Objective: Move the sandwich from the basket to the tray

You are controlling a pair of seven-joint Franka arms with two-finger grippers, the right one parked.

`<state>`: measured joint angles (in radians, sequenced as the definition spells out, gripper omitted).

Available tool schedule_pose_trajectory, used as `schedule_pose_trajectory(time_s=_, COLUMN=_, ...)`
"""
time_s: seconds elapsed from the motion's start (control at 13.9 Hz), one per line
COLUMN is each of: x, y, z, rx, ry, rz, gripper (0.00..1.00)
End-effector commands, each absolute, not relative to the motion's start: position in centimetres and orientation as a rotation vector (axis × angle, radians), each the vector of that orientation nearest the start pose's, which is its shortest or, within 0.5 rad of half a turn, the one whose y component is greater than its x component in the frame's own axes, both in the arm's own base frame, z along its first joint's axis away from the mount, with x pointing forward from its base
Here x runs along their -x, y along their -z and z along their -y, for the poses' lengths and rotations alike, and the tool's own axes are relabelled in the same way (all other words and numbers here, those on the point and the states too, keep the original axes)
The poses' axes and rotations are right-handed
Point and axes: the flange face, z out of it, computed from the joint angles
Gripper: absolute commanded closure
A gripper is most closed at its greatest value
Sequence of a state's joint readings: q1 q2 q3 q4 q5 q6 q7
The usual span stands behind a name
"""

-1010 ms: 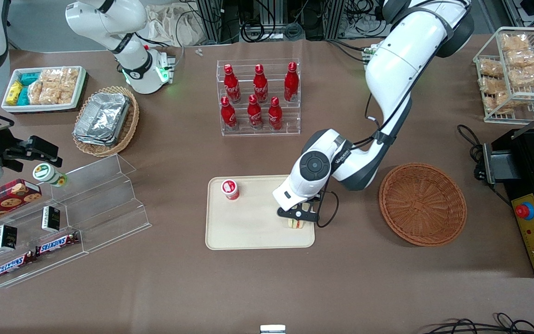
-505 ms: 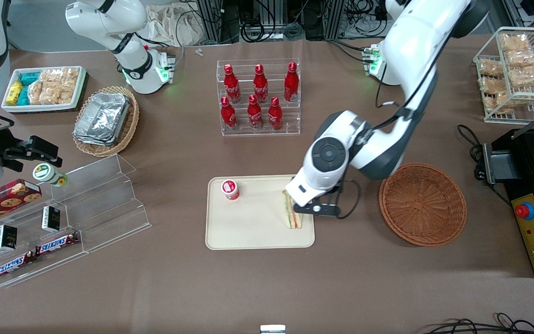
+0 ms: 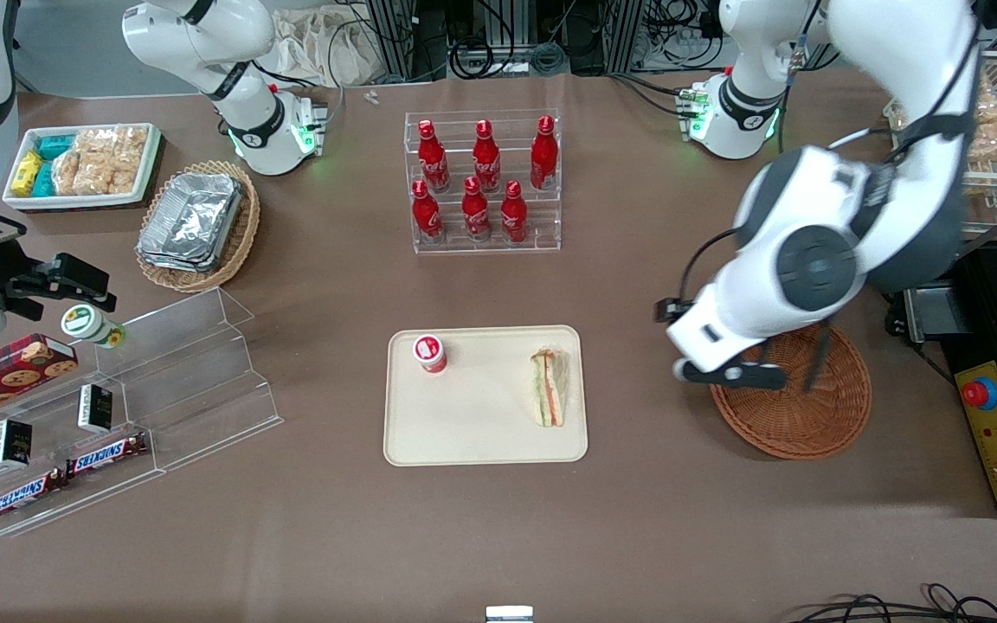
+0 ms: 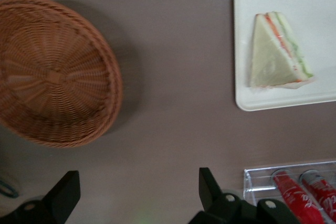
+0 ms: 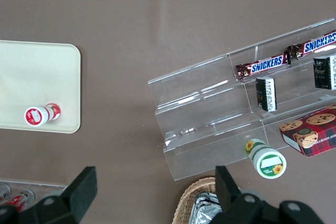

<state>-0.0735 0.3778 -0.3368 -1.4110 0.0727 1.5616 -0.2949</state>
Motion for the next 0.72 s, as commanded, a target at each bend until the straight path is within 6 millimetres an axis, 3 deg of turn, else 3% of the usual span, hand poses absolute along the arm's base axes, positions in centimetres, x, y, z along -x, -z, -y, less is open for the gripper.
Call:
schedule_pose_trajectory(time_s=0.0, x=-60.1, y=-51.3, z=17.9, rx=3.057, ry=-0.273, rz=-0.132, gripper=0.00)
schedule_pose_trajectory(time_s=0.29, x=-61.0, y=-57.0, z=9.2, rx=3.081, ry=-0.203, rz=0.049, gripper=0.00)
schedule_pose_trajectory(time_s=0.43, x=-60.9, y=-58.7, z=7.6, rx=3.077, ry=-0.210, rz=0.090, gripper=0.00)
schedule_pose_trajectory(time_s=0.65, x=-61.3, y=-58.9, z=4.8, rx=3.085, ry=-0.205, rz=0.155, gripper=0.00)
